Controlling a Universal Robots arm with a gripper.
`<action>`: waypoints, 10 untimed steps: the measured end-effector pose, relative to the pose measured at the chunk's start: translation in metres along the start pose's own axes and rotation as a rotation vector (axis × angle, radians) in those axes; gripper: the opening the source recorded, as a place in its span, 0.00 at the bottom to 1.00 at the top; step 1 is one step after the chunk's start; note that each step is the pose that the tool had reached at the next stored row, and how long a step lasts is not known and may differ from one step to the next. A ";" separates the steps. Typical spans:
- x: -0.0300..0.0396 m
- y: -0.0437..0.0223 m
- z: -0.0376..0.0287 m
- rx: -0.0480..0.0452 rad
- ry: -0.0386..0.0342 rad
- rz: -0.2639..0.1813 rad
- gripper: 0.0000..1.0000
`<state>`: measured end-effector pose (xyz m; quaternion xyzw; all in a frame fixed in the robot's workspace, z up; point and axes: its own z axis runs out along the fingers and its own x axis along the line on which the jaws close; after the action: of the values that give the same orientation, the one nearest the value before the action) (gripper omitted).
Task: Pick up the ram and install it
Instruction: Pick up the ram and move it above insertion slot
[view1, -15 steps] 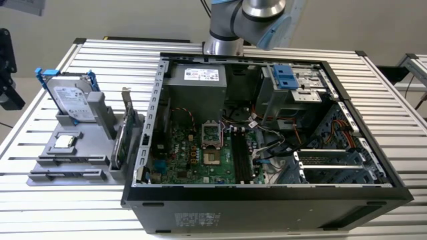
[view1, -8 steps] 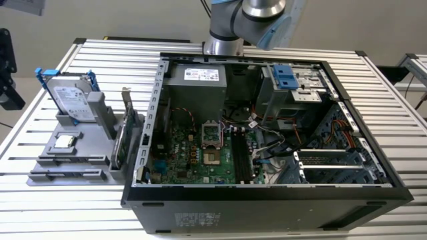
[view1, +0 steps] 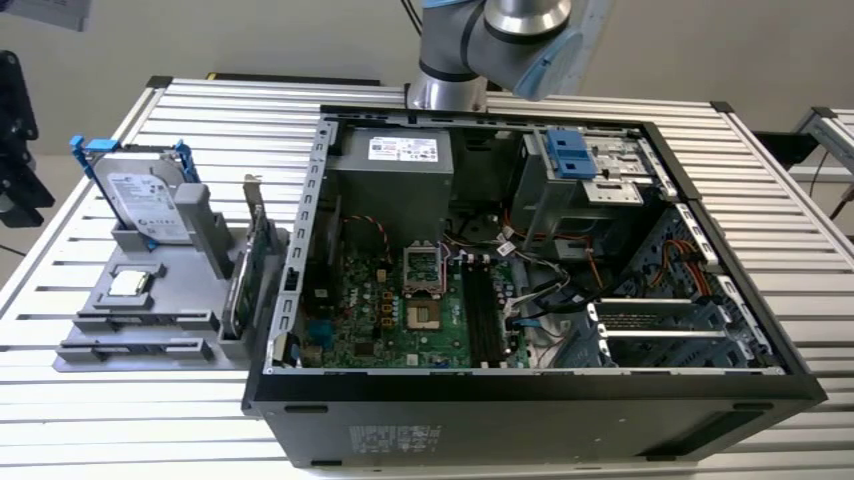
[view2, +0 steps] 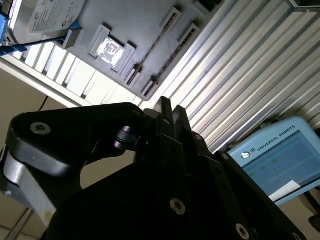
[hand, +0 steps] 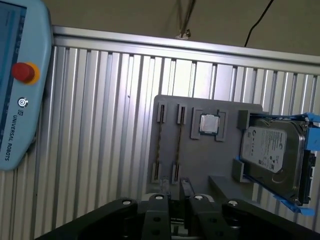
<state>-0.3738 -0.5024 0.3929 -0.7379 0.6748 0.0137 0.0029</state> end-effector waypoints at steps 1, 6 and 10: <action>0.0000 0.0000 0.0000 0.0002 0.0000 0.000 1.00; 0.0000 0.0001 0.0001 0.0065 0.0006 0.000 1.00; 0.0000 0.0004 0.0009 0.0066 0.0006 0.000 1.00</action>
<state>-0.3742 -0.5024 0.3920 -0.7379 0.6748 0.0113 0.0052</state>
